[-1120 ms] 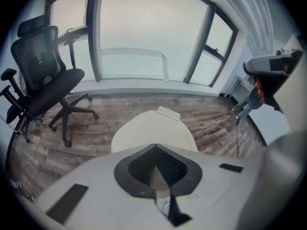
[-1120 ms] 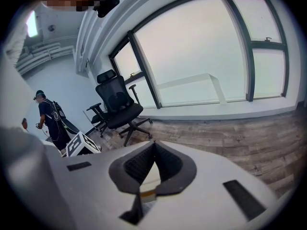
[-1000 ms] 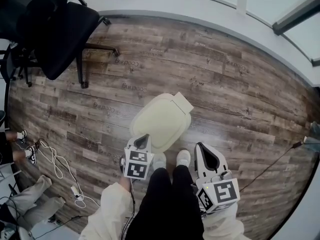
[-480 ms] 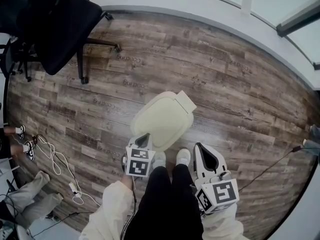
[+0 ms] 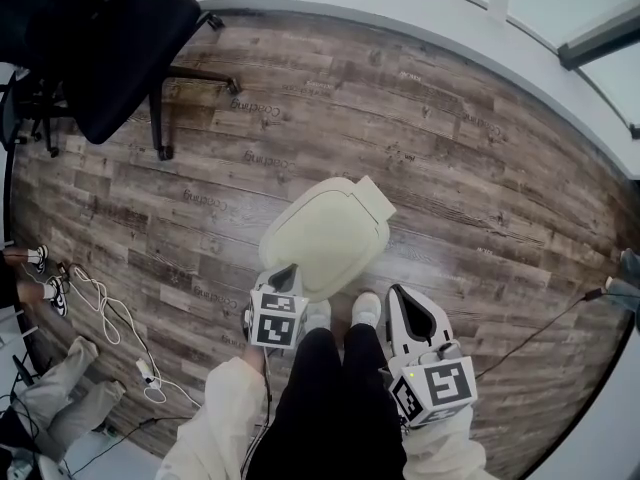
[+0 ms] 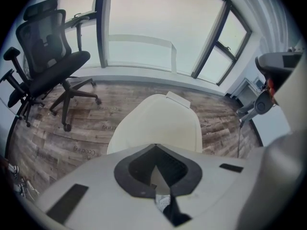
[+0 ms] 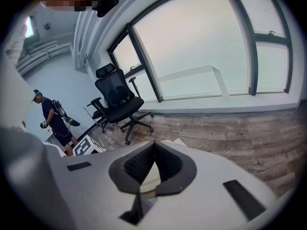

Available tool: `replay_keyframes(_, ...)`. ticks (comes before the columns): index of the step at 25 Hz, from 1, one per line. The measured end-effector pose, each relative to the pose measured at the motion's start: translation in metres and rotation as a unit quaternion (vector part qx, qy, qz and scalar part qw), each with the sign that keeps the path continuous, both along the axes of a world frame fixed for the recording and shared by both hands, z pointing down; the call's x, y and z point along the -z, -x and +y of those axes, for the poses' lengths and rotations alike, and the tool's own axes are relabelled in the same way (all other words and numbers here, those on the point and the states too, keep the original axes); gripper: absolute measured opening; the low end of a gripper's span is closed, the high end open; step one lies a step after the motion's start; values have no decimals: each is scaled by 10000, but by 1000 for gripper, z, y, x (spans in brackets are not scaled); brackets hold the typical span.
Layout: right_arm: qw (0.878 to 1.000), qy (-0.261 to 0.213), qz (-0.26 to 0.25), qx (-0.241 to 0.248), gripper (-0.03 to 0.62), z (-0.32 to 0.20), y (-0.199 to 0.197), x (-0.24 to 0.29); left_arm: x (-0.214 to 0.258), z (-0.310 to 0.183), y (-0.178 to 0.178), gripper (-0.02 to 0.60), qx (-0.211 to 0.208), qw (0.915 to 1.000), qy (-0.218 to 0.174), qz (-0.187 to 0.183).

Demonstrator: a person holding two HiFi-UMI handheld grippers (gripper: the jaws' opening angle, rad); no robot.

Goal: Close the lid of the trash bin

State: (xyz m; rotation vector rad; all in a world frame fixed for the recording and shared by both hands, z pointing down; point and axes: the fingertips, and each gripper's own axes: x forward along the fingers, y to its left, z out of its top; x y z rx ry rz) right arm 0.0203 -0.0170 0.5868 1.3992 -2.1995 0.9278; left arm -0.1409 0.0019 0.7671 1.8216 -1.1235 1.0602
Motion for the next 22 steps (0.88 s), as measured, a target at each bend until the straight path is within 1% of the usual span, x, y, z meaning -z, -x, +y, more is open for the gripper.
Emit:
replay_keyframes(5,10000,69,-6,34,23,-5,2,-7,-11,0,1,6,-22,9999,112,16)
replay_keyframes(13,9998,215,-2,11,23,-15,1,-22,-28,2,3,6,-22,9992,408,-22)
replay_keyframes(22,9995,320,-7,70,23,-22,7,-32,-37,-2,4,8,-54,9992,383,51)
